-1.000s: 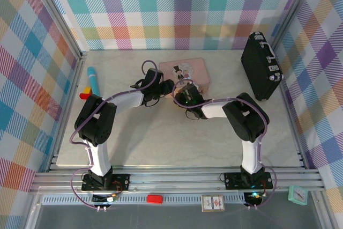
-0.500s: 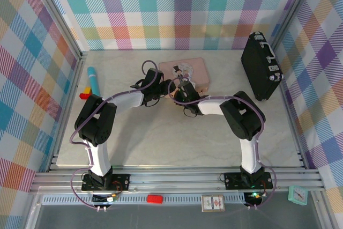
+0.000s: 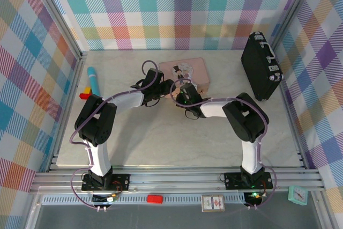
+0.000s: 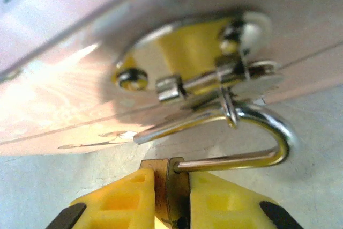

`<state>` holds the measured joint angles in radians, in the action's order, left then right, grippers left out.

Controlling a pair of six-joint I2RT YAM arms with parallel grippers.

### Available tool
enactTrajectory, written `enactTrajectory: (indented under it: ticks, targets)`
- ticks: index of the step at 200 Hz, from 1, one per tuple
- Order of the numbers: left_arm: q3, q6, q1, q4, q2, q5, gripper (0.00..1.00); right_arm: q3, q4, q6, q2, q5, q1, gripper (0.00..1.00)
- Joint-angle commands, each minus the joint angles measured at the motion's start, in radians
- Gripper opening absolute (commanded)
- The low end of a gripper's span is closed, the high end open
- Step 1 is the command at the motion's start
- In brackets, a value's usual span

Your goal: Unlock the padlock with the key

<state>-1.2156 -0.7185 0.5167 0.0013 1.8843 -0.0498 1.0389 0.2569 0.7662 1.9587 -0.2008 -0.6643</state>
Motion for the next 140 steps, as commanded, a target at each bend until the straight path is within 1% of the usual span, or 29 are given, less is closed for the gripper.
enactTrajectory:
  ticks: [1, 33, 72, 104, 121, 140]
  targets:
    - [0.014, -0.009, 0.008, -0.060, 0.003, 0.041, 0.69, -0.047, -0.110, 0.013, 0.016, 0.020, -0.007, 0.17]
    - [0.019, -0.009, 0.008, -0.060, -0.004, 0.041, 0.69, -0.065, -0.102, 0.030, 0.000, 0.025, -0.008, 0.15]
    - [0.022, -0.007, 0.006, -0.063, -0.008, 0.048, 0.69, -0.103, -0.102, 0.027, -0.050, 0.006, -0.001, 0.08]
    - [0.029, -0.013, 0.006, -0.053, -0.010, 0.051, 0.69, -0.134, -0.083, 0.040, -0.065, 0.031, 0.015, 0.05]
    - [0.026, -0.014, 0.006, -0.058, -0.010, 0.048, 0.69, -0.172, -0.036, 0.061, -0.084, 0.048, 0.038, 0.04]
    - [0.025, -0.012, 0.006, -0.061, -0.011, 0.049, 0.69, -0.228, 0.078, 0.085, -0.102, 0.119, 0.080, 0.03]
